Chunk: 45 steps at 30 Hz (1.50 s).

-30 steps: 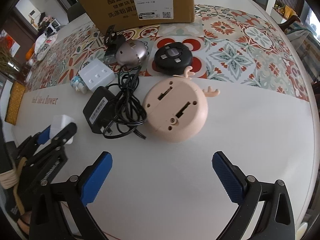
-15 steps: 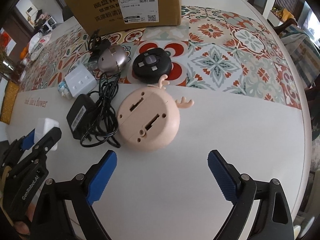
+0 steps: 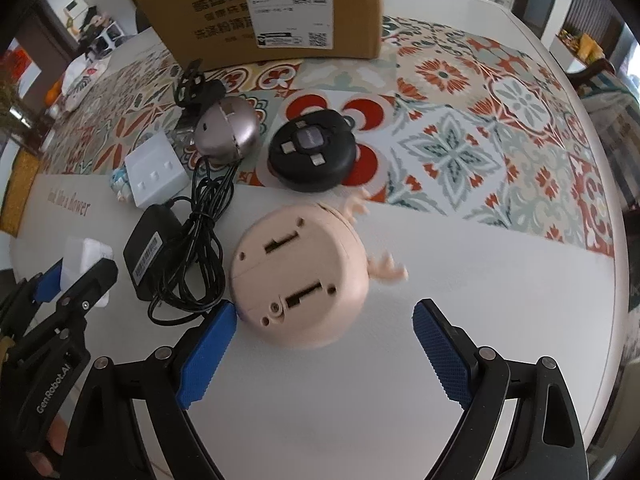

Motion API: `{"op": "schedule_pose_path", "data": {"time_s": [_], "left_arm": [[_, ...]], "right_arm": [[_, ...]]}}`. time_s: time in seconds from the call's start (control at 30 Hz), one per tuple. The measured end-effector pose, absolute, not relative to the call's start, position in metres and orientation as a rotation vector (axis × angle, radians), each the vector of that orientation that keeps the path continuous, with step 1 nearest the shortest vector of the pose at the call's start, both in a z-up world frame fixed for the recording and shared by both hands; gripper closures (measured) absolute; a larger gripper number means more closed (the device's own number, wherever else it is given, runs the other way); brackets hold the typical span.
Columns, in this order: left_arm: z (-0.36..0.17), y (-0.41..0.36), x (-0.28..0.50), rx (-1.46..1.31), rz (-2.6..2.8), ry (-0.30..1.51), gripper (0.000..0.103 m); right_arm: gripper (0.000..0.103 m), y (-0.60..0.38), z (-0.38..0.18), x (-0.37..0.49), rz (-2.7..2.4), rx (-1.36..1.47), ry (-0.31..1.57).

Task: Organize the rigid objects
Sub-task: 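Lift the white cube with the left gripper while the right gripper grasps the pink toy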

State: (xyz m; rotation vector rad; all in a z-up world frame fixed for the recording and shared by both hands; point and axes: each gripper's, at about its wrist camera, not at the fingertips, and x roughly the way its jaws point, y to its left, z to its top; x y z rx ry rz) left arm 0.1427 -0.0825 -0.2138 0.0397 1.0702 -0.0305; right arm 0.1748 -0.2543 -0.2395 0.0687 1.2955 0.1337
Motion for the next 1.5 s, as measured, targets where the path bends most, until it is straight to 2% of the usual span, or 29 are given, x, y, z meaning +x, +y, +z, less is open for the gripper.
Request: {"op": "schedule_pose_path", "data": {"time_s": [0.37,0.5,0.83,1.2,1.5], "left_arm": [[-0.218,-0.079,0.152,0.035,-0.014,1.082,0.058],[-0.219,-0.079,0.155,0.034,-0.012,1.086,0.058],[-0.215,-0.079,0.154,0.033,-0.031,1.091,0.058],[-0.186,-0.085,0.152,0.048,-0.115,1.061,0.058],[-0.134,-0.083,0.157,0.067,-0.184,0.938,0.058]], "right_arm": [[0.012,-0.246,-0.248,0.195,0.153,0.051,1.304],[0.018,-0.244,-0.251,0.198,0.158,0.053,1.305],[0.019,-0.251,-0.248,0.190,0.142,0.087,1.309],[0.019,-0.264,-0.206,0.167,0.074,0.124,1.235],[0.019,-0.261,-0.149,0.163,0.057,0.151,1.104]]}}
